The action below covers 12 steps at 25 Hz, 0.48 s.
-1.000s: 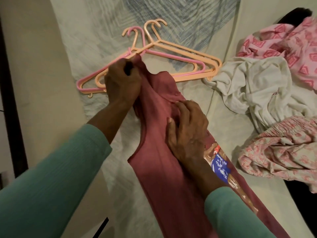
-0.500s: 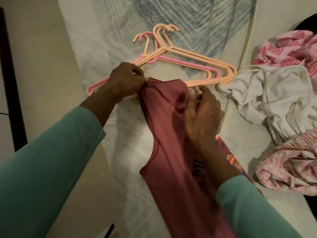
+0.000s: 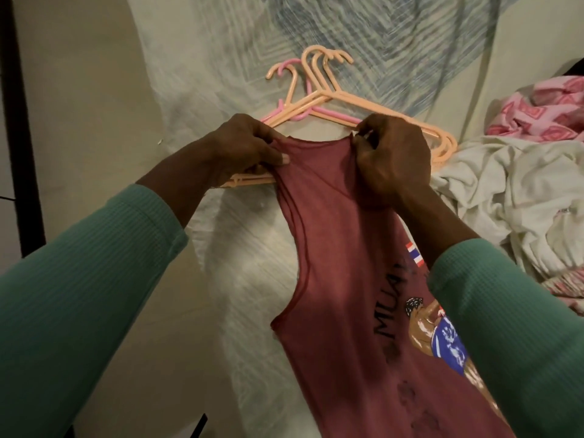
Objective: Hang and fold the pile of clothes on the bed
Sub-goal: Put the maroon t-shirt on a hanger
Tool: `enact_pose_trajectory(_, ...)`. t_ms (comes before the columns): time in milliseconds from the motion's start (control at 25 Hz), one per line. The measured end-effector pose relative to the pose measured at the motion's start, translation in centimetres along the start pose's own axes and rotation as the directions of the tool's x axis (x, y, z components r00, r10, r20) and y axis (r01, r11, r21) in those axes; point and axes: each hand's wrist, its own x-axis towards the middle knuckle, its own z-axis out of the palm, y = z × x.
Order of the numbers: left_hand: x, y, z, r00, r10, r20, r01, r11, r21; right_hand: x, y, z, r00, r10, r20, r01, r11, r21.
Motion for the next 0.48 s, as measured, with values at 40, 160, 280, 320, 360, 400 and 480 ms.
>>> enact_pose_trajectory(40,0.0,0.2,-0.2,1.000,-0.012,0.018,0.012,1.000,0.003,-0.4,0.3,0.5,1.000,0.017,-0.002,-0.017,1.000,-0.014)
enact_pose_trajectory(160,0.0,0.4,-0.5,0.999,0.039,-0.007,-0.038,0.998,0.050,-0.7,1.1,1.4,0.989,0.144,-0.036,-0.142,0.988,0.054)
enact_pose_trajectory(280,0.4,-0.1,0.1,0.965,0.201,-0.167,-0.181,0.975,0.128,0.1,1.3,2.0,0.977,0.207,-0.058,-0.204,0.977,0.063)
enact_pose_trajectory(320,0.6,-0.5,0.5,0.943,0.260,-0.208,-0.212,0.951,0.225,0.1,1.3,2.1,0.980,0.183,-0.079,-0.177,0.982,0.071)
enact_pose_trajectory(360,0.8,-1.0,0.8,0.920,0.310,-0.242,-0.225,0.919,0.323,-0.3,1.3,2.0,0.982,0.143,-0.120,-0.130,0.985,0.111)
enact_pose_trajectory(400,0.8,-1.5,1.1,0.897,0.347,-0.274,-0.229,0.895,0.383,-0.9,1.4,1.8,0.978,0.103,-0.179,-0.074,0.984,0.162)
enact_pose_trajectory(480,0.8,-2.3,1.4,0.861,0.386,-0.331,-0.251,0.889,0.382,-2.9,2.1,0.9,0.952,0.061,-0.301,-0.001,0.981,0.195)
